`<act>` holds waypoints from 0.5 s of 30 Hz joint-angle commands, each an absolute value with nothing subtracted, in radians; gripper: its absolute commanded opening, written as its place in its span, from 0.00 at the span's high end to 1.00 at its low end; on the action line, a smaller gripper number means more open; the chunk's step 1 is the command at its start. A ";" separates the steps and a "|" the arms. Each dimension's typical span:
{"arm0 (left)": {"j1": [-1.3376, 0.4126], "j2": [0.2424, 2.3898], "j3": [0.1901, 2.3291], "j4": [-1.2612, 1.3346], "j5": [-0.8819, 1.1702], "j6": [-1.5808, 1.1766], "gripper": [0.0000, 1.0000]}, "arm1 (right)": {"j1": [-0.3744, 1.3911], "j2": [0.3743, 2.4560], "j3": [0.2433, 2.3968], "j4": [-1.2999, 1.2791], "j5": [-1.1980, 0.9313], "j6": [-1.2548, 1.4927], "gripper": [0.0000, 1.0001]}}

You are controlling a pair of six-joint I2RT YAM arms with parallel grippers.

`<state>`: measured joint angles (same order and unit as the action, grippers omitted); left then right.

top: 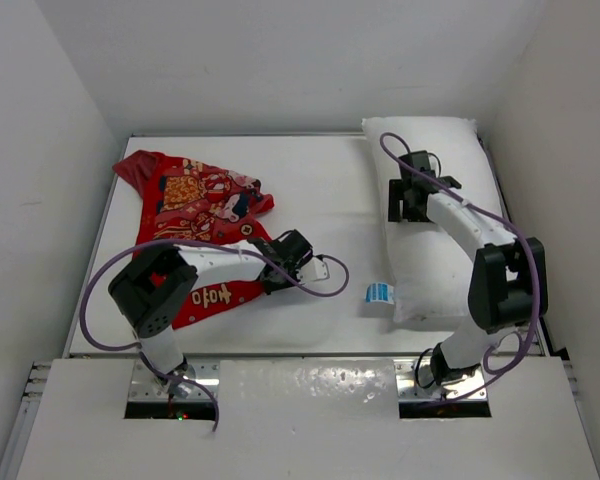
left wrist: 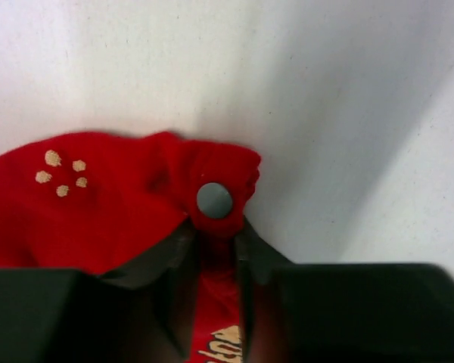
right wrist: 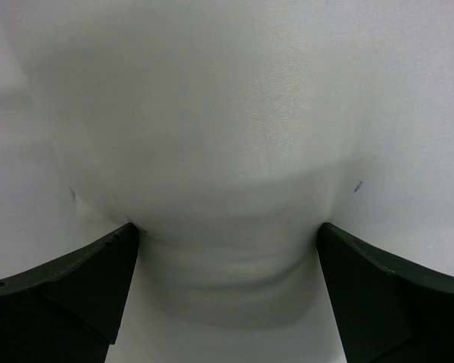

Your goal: Put the pillow into the pillowcase

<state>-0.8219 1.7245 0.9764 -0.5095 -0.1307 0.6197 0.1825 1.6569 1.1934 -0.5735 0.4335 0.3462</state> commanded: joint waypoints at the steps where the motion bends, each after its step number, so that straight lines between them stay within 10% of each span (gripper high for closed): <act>1: -0.811 1.715 1.022 -0.508 -0.141 0.594 0.82 | 0.173 1.631 1.154 -0.572 0.405 0.364 0.01; 5: -0.808 1.687 1.057 -0.554 -0.103 0.574 0.93 | 0.176 1.608 1.115 -0.525 0.371 0.367 0.03; 8: -0.807 1.681 1.089 -0.593 -0.065 0.561 0.84 | 0.176 1.606 1.115 -0.515 0.347 0.365 0.13; 12: -0.793 1.674 1.095 -0.606 -0.032 0.555 0.73 | 0.179 1.600 1.101 -0.489 0.311 0.353 0.45; 15: -0.781 1.683 1.071 -0.574 -0.070 0.575 0.93 | 0.178 1.595 1.089 -0.474 0.295 0.353 0.73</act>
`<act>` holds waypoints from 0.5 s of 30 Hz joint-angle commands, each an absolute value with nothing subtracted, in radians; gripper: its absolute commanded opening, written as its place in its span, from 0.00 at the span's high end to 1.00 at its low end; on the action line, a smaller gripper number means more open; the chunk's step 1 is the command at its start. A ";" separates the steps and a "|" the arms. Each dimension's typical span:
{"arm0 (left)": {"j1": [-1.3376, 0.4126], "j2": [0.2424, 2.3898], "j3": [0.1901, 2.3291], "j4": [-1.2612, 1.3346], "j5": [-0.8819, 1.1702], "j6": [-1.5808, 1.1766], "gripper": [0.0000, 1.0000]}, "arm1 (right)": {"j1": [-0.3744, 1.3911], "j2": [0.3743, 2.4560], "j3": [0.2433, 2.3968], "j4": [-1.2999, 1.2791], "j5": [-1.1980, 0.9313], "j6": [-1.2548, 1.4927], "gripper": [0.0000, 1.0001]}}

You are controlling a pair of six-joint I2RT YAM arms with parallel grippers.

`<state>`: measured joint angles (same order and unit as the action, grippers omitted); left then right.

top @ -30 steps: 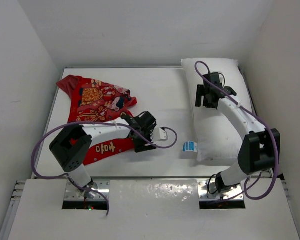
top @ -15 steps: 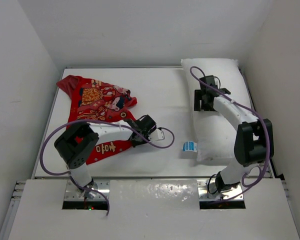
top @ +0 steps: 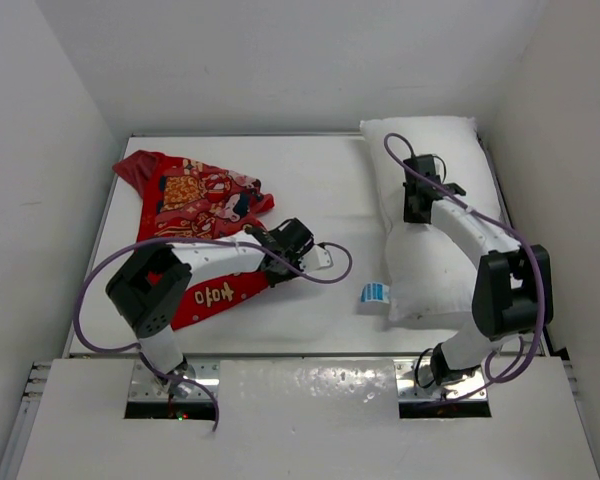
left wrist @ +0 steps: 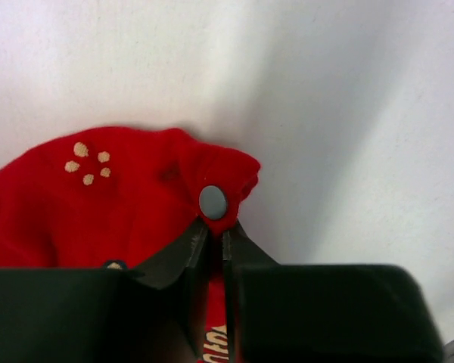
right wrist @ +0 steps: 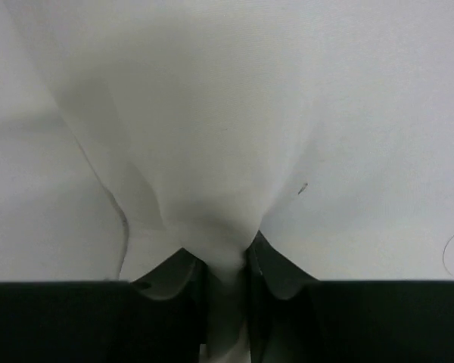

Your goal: Put the pillow into the pillowcase

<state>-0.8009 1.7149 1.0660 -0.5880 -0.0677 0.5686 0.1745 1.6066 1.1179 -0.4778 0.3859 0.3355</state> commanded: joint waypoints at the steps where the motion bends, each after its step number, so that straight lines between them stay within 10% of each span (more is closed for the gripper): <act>1: -0.779 1.684 1.068 -0.566 -0.095 0.575 0.94 | 0.176 1.598 1.088 -0.474 0.290 0.351 0.82; 5: -0.769 1.700 1.095 -0.587 -0.083 0.563 1.00 | 0.189 1.588 1.077 -0.476 0.270 0.342 1.00; 15: -0.566 1.726 1.370 -0.660 -0.006 0.454 1.00 | 0.330 1.401 1.014 -0.463 -0.096 0.056 1.00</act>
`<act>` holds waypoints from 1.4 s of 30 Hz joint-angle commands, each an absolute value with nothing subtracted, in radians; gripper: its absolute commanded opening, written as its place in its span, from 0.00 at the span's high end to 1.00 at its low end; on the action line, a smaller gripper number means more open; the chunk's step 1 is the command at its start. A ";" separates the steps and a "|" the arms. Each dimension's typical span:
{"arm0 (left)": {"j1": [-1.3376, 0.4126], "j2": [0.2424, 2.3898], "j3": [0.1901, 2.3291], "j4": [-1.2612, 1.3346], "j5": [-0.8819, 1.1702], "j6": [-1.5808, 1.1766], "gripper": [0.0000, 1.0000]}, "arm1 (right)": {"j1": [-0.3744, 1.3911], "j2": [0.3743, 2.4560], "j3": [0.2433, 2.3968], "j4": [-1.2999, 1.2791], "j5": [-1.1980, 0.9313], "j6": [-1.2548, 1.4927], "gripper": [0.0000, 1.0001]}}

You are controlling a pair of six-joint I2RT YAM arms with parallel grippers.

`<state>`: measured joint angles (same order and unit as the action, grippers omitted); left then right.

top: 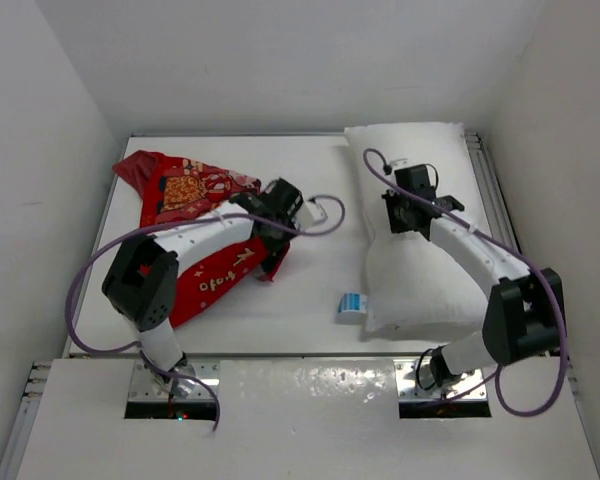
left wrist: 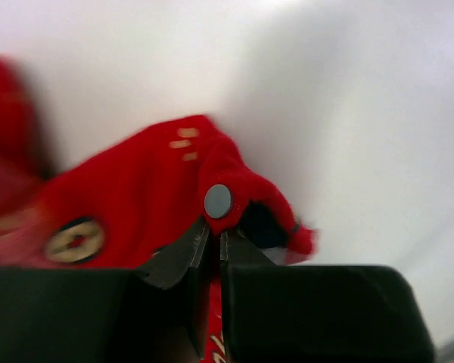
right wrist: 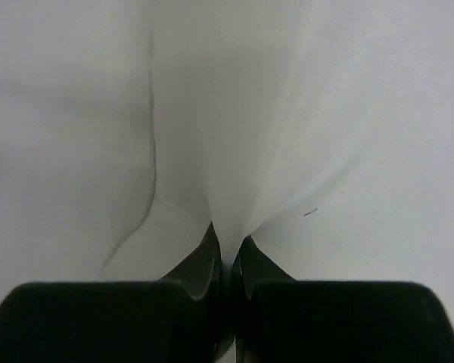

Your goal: Put the pillow into the pillowcase

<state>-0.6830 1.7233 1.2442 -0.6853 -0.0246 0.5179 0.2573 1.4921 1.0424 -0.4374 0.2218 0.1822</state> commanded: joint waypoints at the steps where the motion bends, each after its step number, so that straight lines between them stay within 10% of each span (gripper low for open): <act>1: -0.536 1.739 1.403 -0.649 -0.033 0.422 1.00 | 0.336 1.349 1.006 -0.471 -0.201 0.020 1.00; 14: -0.147 1.848 1.677 -0.548 -0.054 0.245 1.00 | 0.413 1.269 1.041 -0.856 -0.490 -0.150 1.00; 16: -0.156 1.845 1.678 -0.552 -0.051 0.273 1.00 | 0.413 1.292 1.106 -0.908 -0.492 -0.143 0.76; 19: -0.164 1.841 1.667 -0.558 -0.054 0.301 1.00 | 0.364 1.275 1.167 -0.793 -0.442 -0.062 0.02; 24: -0.167 1.839 1.658 -0.572 -0.058 0.333 1.00 | 0.258 1.358 1.233 -0.373 -0.192 0.250 0.01; 34: -0.170 1.832 1.652 -0.609 -0.025 0.364 1.00 | 0.201 2.138 2.053 -0.630 0.009 0.512 0.01; 42: -0.160 1.856 1.661 -0.623 -0.012 0.351 1.00 | 0.224 2.352 2.027 -0.608 -0.314 0.476 0.11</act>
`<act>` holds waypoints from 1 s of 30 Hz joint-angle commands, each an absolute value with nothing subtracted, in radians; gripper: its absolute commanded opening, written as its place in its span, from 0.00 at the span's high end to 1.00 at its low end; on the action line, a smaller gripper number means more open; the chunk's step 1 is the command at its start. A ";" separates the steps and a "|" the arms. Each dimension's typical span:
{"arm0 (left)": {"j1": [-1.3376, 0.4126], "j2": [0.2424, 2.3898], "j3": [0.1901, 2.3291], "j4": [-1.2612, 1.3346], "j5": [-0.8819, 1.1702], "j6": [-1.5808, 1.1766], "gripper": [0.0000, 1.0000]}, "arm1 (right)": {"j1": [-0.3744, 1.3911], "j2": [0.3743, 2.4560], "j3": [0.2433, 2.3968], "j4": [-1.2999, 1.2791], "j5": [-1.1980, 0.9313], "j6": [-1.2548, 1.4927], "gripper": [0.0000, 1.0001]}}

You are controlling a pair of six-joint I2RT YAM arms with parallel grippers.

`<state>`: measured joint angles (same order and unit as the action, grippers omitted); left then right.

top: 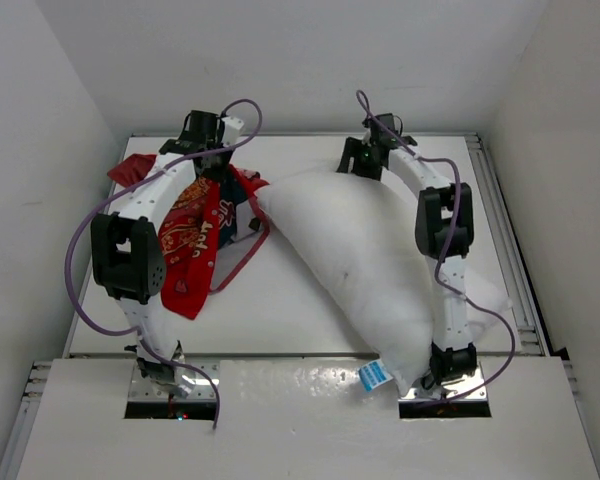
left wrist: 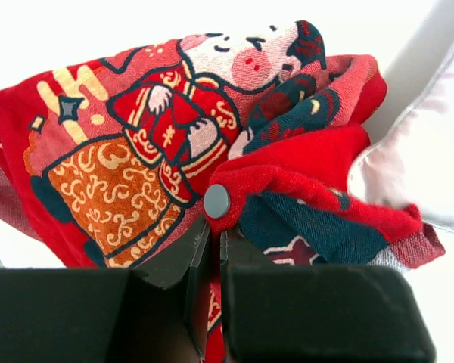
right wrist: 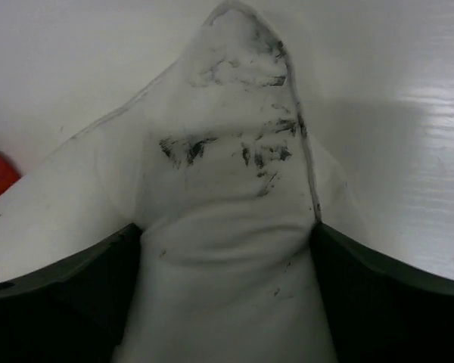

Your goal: Put the pillow into the pillowcase

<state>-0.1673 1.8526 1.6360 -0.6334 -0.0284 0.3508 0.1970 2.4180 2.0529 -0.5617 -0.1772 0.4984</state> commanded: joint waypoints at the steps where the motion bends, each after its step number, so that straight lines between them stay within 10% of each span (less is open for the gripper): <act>1: -0.156 1.859 1.664 -0.623 -0.012 0.350 1.00 | 0.222 2.311 1.929 -0.576 -0.365 0.459 0.37; 5: -0.152 1.864 1.678 -0.615 -0.009 0.344 1.00 | 0.195 2.214 1.855 -0.549 -0.428 0.434 1.00; 16: -0.143 1.974 1.954 -0.675 -0.006 0.373 1.00 | 0.256 1.528 1.330 -0.231 -0.950 0.211 1.00; 30: -0.334 1.890 1.913 -0.808 0.196 0.575 1.00 | 0.612 1.836 1.497 -0.190 -0.624 0.307 1.00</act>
<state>-0.3107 1.9797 1.9617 -0.7452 0.1066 0.4721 0.5945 1.8240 1.4090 -0.1886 -0.6491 0.2546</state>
